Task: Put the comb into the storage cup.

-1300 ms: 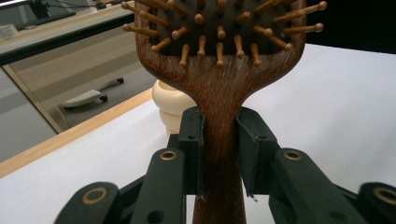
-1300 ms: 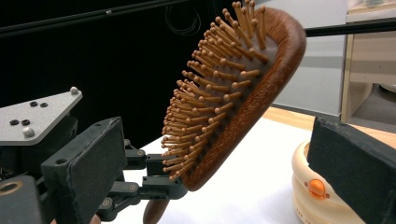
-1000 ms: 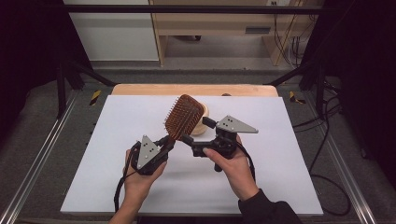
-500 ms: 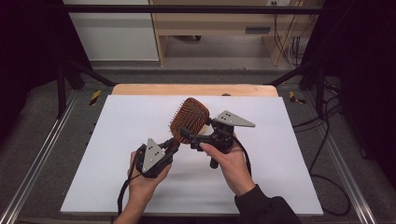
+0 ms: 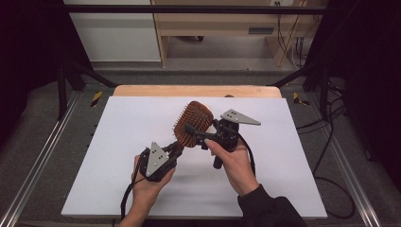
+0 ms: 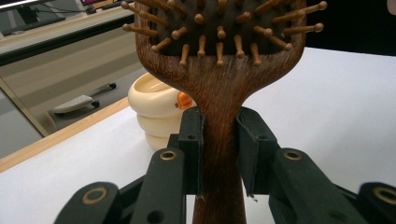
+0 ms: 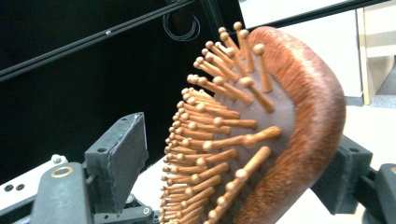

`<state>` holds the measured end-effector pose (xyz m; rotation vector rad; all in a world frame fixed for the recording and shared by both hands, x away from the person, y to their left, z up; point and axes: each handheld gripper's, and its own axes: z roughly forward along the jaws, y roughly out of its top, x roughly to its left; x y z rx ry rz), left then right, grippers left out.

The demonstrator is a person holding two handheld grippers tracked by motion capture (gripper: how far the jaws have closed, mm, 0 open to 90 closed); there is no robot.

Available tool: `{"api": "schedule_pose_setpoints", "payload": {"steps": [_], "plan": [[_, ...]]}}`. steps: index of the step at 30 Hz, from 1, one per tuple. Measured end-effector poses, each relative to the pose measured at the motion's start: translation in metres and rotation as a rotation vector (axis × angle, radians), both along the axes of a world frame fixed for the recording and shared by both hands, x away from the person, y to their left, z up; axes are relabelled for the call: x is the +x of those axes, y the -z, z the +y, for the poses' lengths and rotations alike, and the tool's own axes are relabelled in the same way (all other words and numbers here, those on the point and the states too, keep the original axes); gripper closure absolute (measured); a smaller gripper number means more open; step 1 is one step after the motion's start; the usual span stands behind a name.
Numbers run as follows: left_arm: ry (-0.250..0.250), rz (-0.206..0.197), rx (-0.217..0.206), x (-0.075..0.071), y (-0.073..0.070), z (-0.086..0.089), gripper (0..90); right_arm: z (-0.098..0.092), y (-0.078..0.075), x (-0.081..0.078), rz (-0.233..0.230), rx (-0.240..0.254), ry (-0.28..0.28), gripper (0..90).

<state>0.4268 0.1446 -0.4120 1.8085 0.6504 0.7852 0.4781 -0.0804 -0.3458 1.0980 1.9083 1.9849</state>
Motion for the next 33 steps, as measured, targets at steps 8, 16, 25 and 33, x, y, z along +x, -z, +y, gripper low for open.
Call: {"api": "schedule_pose_setpoints", "payload": {"steps": [8,16,25,33], "plan": [[0.002,-0.001,0.001,-0.0006,0.0009,-0.001,72.9,-0.0015,0.0009,0.0035,0.028,0.03,-0.01,26.2],[0.001,-0.002,-0.004,-0.0014,0.0013,-0.0011,72.9,-0.0012,-0.0004,0.0044,0.035,0.041,-0.014,28.6],[-0.002,-0.001,-0.014,-0.0014,0.0019,0.0006,72.9,-0.0004,-0.0045,0.0041,0.038,0.055,-0.025,31.1],[-0.004,-0.001,-0.035,-0.0003,0.0042,0.003,72.9,0.0021,-0.0031,0.0054,0.037,0.054,-0.015,38.7]]}}
